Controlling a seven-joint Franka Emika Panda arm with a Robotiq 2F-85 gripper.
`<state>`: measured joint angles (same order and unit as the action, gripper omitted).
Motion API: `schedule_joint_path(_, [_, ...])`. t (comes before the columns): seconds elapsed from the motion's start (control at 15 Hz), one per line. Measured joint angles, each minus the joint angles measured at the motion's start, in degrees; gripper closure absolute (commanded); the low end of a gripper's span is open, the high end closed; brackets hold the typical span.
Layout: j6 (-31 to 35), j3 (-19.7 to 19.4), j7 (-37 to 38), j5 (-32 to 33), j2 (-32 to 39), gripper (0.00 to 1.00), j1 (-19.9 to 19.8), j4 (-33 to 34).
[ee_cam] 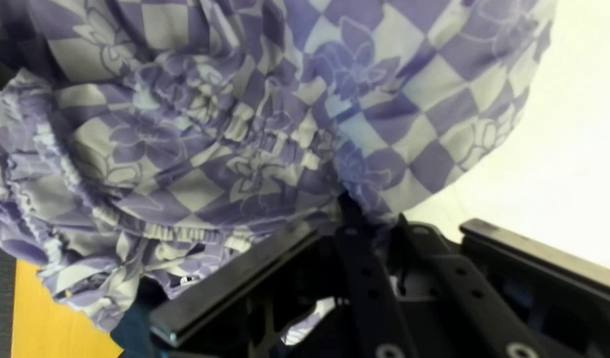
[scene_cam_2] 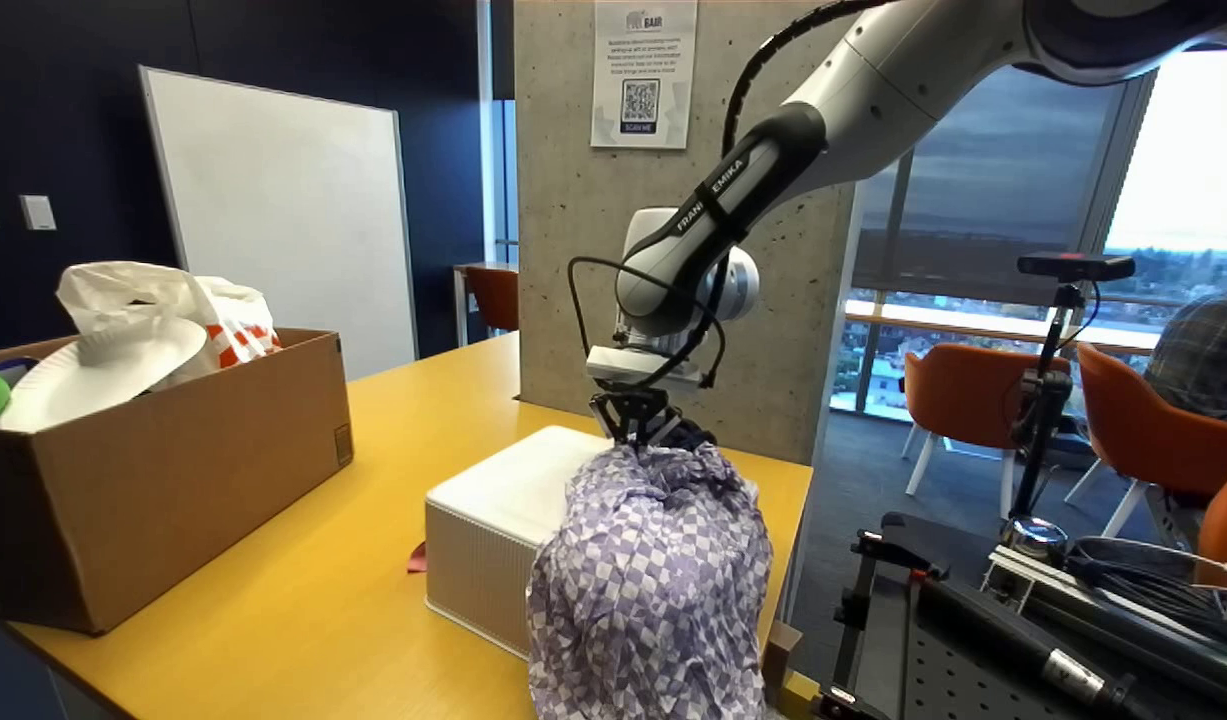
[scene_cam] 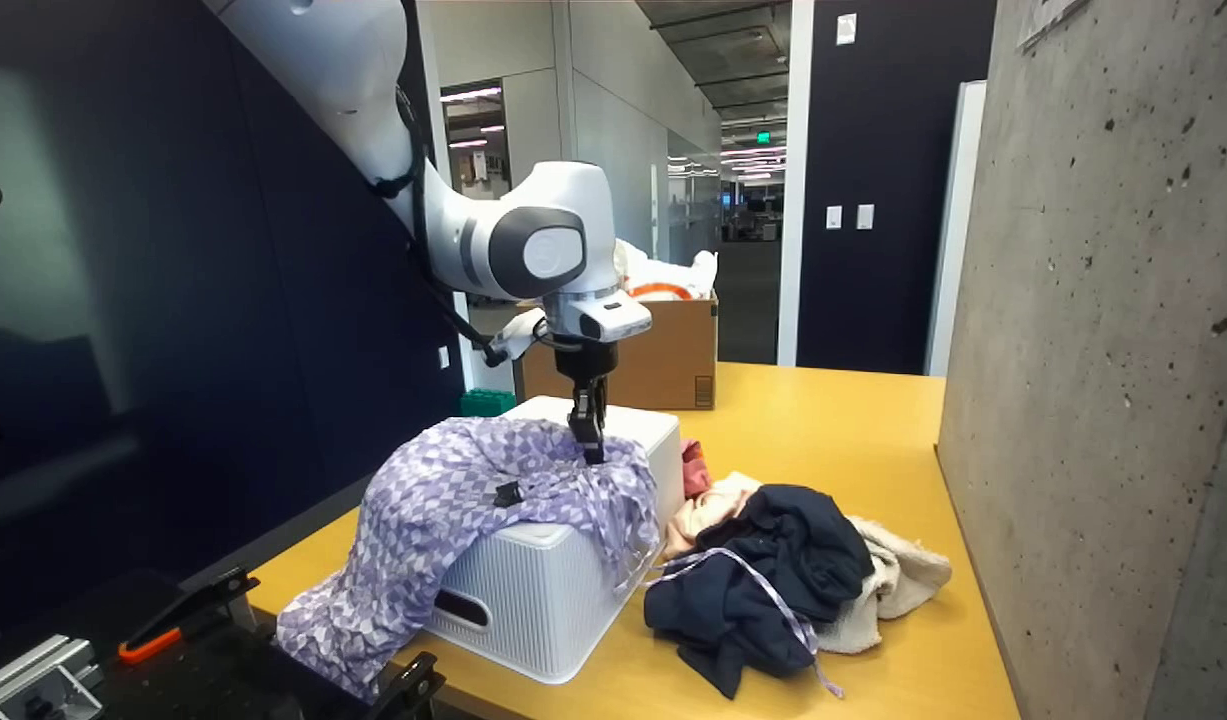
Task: Press the dress over the basket
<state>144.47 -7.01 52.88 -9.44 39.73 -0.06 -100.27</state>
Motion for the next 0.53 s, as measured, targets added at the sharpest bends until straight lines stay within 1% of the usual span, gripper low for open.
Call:
schedule_joint_path(0.27, [-4.67,-0.99,-0.45,0.3,2.36,0.99,-0.11,5.95])
schedule_joint_path(0.53, [-12.4,-2.09,-0.68,1.55,6.03,0.99,-0.56,15.68])
